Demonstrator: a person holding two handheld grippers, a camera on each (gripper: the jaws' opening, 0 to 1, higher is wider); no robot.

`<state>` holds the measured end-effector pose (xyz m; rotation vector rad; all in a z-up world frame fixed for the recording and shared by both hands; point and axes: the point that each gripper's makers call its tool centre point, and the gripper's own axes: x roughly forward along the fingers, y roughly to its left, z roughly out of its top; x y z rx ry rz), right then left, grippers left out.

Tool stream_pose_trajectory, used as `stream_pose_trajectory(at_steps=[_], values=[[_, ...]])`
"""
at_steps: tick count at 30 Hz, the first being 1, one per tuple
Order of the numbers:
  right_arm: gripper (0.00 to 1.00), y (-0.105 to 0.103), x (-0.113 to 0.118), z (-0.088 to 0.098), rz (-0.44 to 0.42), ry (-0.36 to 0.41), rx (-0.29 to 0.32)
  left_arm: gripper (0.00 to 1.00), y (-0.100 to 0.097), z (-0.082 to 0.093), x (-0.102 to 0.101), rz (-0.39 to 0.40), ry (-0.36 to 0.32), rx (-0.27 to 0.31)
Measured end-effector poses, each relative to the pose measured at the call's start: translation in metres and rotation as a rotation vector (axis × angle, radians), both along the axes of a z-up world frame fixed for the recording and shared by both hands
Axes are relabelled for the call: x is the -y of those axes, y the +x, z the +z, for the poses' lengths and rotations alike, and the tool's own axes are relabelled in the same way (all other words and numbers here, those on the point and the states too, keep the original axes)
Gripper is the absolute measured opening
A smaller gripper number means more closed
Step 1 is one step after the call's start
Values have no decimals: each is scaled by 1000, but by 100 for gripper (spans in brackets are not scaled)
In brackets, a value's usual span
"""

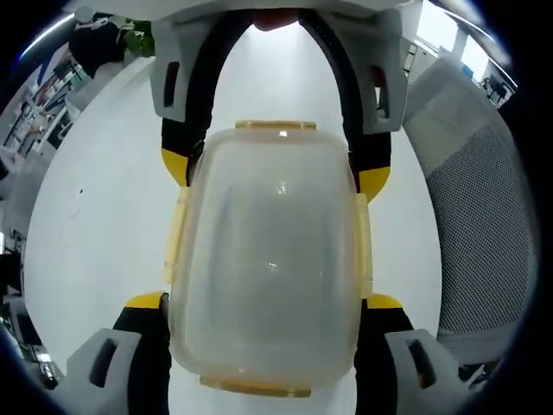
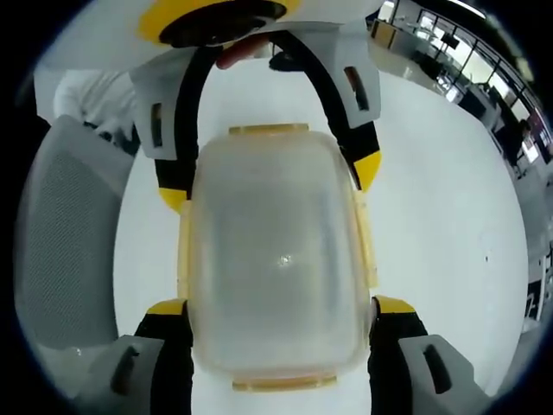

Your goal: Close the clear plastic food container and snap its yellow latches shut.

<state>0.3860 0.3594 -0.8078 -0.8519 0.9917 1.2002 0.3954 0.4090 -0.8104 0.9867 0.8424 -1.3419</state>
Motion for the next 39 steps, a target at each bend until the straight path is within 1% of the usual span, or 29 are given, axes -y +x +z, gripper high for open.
stream_pose_trajectory(at_steps=[12,16,22,26,33,39], values=[[85,12,2,-1,-5,-1,1,89,11,1,2,-3,-8,0],[85,14,2,0,-7,-4,0,89,15,0,3,-6,5,1],[85,19,3,0,-7,-4,1,89,18,1,4,-4,-1,1],[85,22,4,0,-6,-6,1,89,22,0,4,-3,14,1],[85,27,5,0,10,-8,1,89,26,0,6,13,-1,1],[85,27,5,0,10,-8,2,89,26,1,6,13,-4,-2]])
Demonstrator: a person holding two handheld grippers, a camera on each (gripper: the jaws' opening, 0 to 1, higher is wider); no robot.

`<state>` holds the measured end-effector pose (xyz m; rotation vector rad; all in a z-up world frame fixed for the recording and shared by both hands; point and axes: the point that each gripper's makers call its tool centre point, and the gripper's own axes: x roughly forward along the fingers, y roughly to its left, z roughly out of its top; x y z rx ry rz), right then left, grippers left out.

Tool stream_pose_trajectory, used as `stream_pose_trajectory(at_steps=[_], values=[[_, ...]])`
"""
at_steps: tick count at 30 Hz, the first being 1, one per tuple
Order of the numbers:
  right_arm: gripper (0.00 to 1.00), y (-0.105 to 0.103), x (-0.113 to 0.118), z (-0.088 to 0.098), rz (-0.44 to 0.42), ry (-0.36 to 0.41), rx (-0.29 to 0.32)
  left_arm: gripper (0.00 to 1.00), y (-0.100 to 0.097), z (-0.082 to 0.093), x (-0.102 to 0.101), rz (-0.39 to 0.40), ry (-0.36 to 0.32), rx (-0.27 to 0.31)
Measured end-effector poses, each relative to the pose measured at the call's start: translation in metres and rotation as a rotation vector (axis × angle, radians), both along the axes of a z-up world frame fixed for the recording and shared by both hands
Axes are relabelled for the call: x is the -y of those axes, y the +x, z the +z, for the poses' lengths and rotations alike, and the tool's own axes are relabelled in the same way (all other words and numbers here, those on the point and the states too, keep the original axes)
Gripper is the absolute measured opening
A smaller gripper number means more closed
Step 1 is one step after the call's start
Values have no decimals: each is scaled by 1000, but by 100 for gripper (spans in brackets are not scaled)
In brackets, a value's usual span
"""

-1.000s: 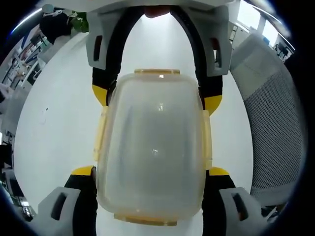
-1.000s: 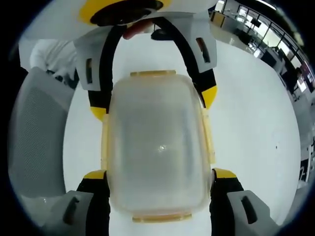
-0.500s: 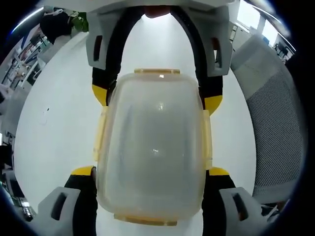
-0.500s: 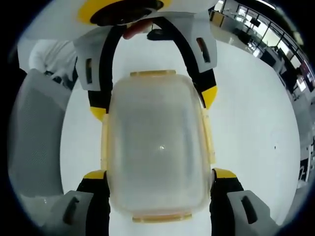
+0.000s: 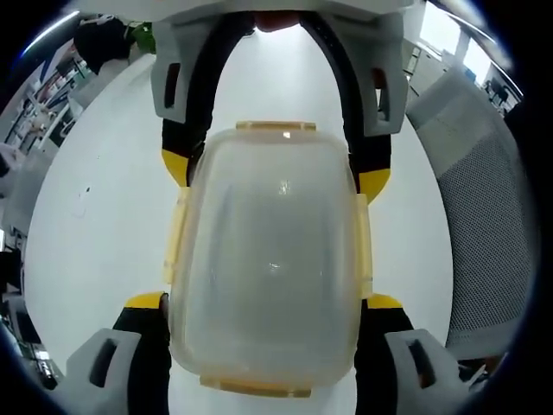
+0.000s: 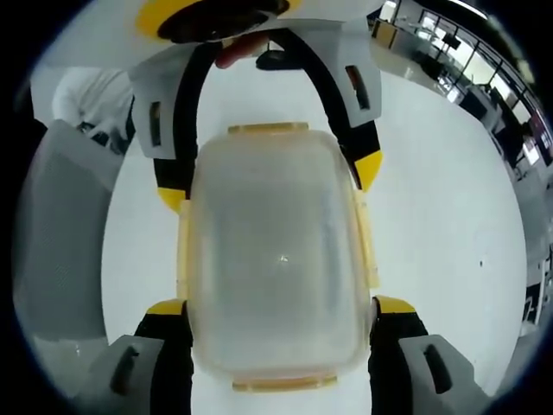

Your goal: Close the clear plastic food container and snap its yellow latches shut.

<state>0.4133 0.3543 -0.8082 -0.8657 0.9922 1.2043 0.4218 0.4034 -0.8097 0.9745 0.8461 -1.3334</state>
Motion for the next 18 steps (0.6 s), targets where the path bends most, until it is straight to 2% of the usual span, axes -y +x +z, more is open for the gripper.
stream_pose_trajectory(at_steps=[18], values=[[86,0,0,2,-6,13,7,90,0,2,1,-12,-21,6]])
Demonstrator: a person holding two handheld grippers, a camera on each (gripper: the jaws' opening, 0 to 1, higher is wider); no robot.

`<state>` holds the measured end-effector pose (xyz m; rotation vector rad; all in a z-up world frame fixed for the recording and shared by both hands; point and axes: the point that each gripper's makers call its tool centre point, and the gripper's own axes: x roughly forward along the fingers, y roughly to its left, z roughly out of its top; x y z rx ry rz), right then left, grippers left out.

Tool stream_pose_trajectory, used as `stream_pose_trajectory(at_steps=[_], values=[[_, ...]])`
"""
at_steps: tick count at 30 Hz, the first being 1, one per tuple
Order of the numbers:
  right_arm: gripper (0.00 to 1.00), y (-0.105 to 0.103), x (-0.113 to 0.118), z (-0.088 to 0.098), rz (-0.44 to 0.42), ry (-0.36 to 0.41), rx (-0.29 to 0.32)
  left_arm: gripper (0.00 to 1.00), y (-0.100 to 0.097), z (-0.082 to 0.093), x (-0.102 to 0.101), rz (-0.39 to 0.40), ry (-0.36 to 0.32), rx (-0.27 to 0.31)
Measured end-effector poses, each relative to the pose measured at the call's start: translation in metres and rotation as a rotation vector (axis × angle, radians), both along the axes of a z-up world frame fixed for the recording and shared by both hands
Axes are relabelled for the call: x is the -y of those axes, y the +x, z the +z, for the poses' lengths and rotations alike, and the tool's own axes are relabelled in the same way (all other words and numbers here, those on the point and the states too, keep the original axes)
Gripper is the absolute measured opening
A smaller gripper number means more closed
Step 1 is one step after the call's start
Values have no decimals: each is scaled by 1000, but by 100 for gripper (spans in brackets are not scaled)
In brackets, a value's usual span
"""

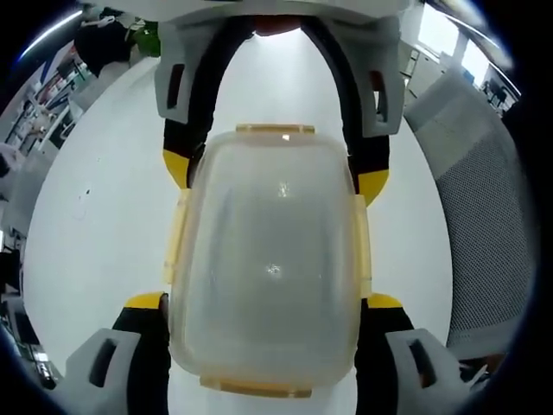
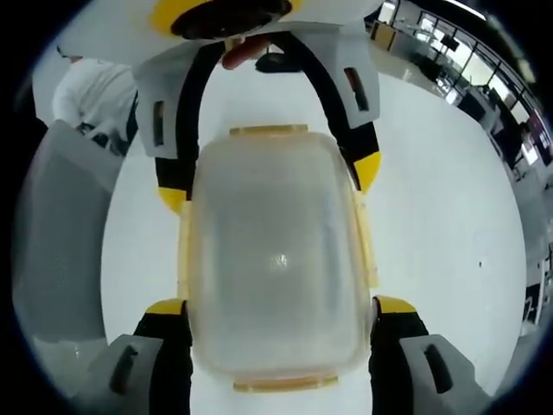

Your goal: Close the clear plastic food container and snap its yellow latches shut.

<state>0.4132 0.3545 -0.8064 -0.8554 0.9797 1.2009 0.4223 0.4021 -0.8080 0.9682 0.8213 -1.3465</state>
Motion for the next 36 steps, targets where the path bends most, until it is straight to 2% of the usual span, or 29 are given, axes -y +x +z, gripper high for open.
stream_pose_trajectory(at_steps=[6,10,12,20,24,28,31,34,36], values=[[86,0,1,1,17,10,-7,91,-1,-1,0,-3,27,7],[91,2,4,-1,30,4,9,95,-2,1,2,-5,10,-2],[94,5,3,2,16,25,24,99,-1,2,4,-1,-1,1],[99,7,-3,14,-11,106,38,99,0,7,-2,1,-8,3],[98,6,-2,21,-89,183,51,98,2,15,-5,49,-64,28],[98,-5,7,23,-149,226,50,98,0,25,-7,116,-142,38],[97,-8,10,29,-212,284,73,97,-2,32,-12,165,-195,50],[96,-5,15,40,-328,367,133,97,-2,39,-19,256,-254,54],[95,-6,16,45,-365,403,165,97,-5,46,-23,346,-334,35]])
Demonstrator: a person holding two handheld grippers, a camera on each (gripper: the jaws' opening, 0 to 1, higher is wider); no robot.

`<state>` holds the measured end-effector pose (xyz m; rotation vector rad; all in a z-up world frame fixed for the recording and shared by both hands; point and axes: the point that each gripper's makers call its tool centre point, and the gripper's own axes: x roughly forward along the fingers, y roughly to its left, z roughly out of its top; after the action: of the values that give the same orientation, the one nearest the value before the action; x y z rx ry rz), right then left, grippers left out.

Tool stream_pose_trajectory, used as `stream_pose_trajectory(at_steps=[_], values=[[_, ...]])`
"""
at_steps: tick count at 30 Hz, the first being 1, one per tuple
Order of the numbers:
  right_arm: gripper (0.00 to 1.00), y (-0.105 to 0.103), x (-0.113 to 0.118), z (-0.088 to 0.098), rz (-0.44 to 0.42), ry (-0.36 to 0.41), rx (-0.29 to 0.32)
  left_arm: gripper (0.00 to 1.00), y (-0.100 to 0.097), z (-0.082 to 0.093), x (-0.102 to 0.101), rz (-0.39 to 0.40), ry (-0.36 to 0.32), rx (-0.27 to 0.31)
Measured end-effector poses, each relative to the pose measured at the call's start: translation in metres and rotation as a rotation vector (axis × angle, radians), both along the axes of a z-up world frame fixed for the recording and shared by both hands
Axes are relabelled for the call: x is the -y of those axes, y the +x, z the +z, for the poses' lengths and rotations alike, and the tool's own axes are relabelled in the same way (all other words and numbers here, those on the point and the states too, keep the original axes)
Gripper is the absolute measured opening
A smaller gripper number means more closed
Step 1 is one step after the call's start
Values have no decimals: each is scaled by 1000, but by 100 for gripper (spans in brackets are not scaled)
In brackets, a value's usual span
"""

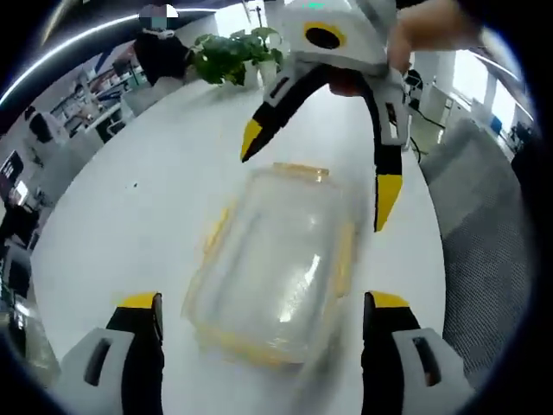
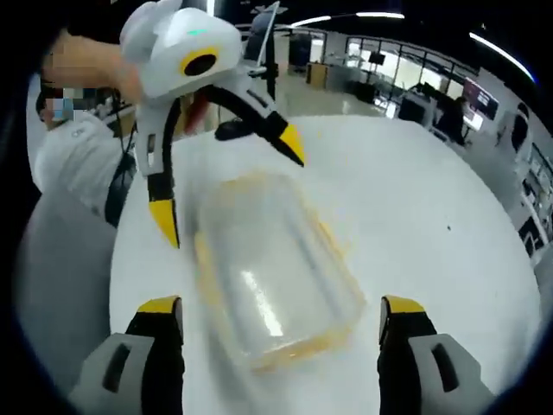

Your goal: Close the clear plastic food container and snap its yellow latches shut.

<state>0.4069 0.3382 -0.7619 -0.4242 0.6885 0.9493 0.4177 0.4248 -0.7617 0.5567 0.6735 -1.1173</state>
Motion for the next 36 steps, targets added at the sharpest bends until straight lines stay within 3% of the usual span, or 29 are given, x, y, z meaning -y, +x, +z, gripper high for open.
stream_pose_trajectory(at_steps=[4,13,20,27,33,36], values=[[95,-6,6,5,-104,54,30,97,-1,4,-15,117,-72,16],[95,-19,15,16,-248,157,63,95,-11,20,-37,273,-214,59],[96,-22,23,29,-388,290,73,95,-15,28,-51,393,-322,45],[95,-29,29,23,-429,311,61,94,-25,20,-55,418,-347,33],[95,-35,28,27,-456,356,62,93,-32,28,-54,462,-439,12],[95,-36,29,29,-463,365,65,93,-33,31,-55,470,-450,20]])
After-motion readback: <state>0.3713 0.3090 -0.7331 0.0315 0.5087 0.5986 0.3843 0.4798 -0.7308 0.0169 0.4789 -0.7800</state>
